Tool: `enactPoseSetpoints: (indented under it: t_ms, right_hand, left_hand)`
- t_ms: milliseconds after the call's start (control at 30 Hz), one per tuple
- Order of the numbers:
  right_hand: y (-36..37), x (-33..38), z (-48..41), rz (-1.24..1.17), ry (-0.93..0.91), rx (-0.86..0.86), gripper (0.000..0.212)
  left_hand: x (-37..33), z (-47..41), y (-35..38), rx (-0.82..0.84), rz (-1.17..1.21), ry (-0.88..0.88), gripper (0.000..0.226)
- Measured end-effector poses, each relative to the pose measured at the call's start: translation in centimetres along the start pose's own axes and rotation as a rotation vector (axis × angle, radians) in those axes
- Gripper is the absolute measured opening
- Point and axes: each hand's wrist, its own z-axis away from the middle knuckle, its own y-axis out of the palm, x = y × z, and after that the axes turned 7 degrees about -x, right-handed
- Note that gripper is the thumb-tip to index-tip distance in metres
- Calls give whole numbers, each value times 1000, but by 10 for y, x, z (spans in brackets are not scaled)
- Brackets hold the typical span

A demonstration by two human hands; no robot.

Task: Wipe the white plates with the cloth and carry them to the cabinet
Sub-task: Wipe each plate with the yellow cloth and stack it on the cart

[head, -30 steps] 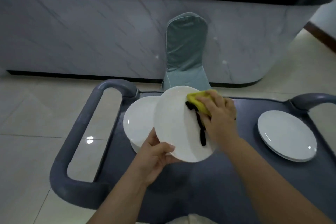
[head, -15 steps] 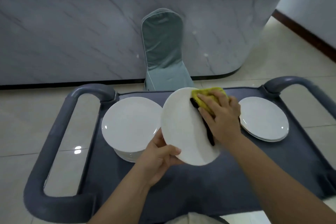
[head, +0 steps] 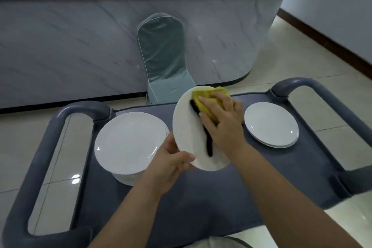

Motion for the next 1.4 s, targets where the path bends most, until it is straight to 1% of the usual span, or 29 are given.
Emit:
enactPoseSetpoints:
  t_ms: [67, 100, 167, 200, 233, 300, 333, 367, 400, 433, 500, 567, 600, 667, 767, 800, 867, 933, 1000, 1033, 1067, 1100, 1200, 1233, 1267, 1333, 1400]
  right_hand:
    - [2, 13, 22, -99, -159, 52, 36]
    - [-2, 9, 38, -102, -243, 74, 35]
    - [-18, -15, 61, -26, -369, 68, 30]
    - [-27, -30, 62, 35, -386, 39, 29]
    - [-36, -43, 55, 90, -358, 0, 29]
    - [-43, -53, 28, 170, -194, -89, 31]
    - [-42, -48, 12, 183, -106, -118, 33]
    - [-38, -37, 0, 165, -56, -127, 35]
    - [-30, -23, -6, 119, -58, -122, 36]
    - [-23, -9, -5, 61, -104, -102, 37]
    - [-15, 4, 13, -37, -249, -44, 35]
    - [-21, -6, 33, -53, -334, 10, 31]
    - [-27, -16, 36, -32, -332, 22, 30]
    - [-37, -34, 22, 50, -241, -17, 30]
    - [-36, -29, -22, 135, -9, -125, 30]
    - [-32, -19, -31, 115, 19, -138, 32]
    - [-23, 2, -28, 16, -56, -121, 35]
    - [-20, 9, 0, -81, -213, -21, 35]
    - [-24, 0, 29, -104, -315, 55, 32]
    - [-27, -8, 34, -84, -338, 63, 31]
    - [-29, -15, 32, -57, -335, 54, 31]
    - [-30, -19, 23, -26, -294, 26, 32]
    - [-27, -14, -21, 34, 7, -55, 32]
    - [-23, -6, -28, 17, 49, -47, 33]
    - [-19, 2, -28, -11, 19, -25, 34]
    - [-14, 10, -9, -74, -157, 70, 35]
    - [-19, -3, 17, -104, -298, 147, 34]
  left_hand:
    - [-7, -4, 1, 15, 2, 31, 62]
    - [-11, -5, -2, 12, 19, 40, 62]
    - [-14, -5, -9, 0, 42, 38, 62]
    - [-14, -4, -11, 2, 41, 33, 63]
    - [-12, -2, -11, 15, 34, 28, 63]
    - [-7, 1, -5, 59, 4, 7, 61]
    - [-5, 0, 0, 77, -24, -1, 59]
    - [-5, -1, 6, 91, -58, 0, 59]
    - [-6, -4, 12, 103, -85, 12, 59]
    - [-9, -7, 16, 110, -96, 29, 59]
    - [-18, -13, 18, 102, -79, 66, 57]
    - [-26, -17, 12, 75, -26, 89, 57]
    - [-28, -18, 8, 49, 1, 92, 58]
    - [-28, -17, 5, 9, 31, 82, 57]
    - [-21, -14, 15, 56, -26, 56, 57]
    - [-20, -15, 20, 72, -59, 53, 58]
    - [-25, -18, 24, 82, -83, 68, 61]
    - [-34, -22, 19, 74, -59, 106, 66]
    - [-40, -25, 12, 50, -54, 117, 69]
    - [-38, -26, 10, 44, -56, 108, 69]
    - [-33, -25, 10, 43, -58, 95, 68]
    - [-27, -24, 11, 47, -54, 83, 67]
    - [-16, -22, 18, 62, -11, 76, 62]
    - [-17, -24, 19, 65, 3, 84, 62]
    - [-20, -25, 19, 66, 17, 95, 62]
    - [-29, -29, 13, 51, 42, 108, 60]
    - [-34, -32, 5, 18, 58, 112, 59]
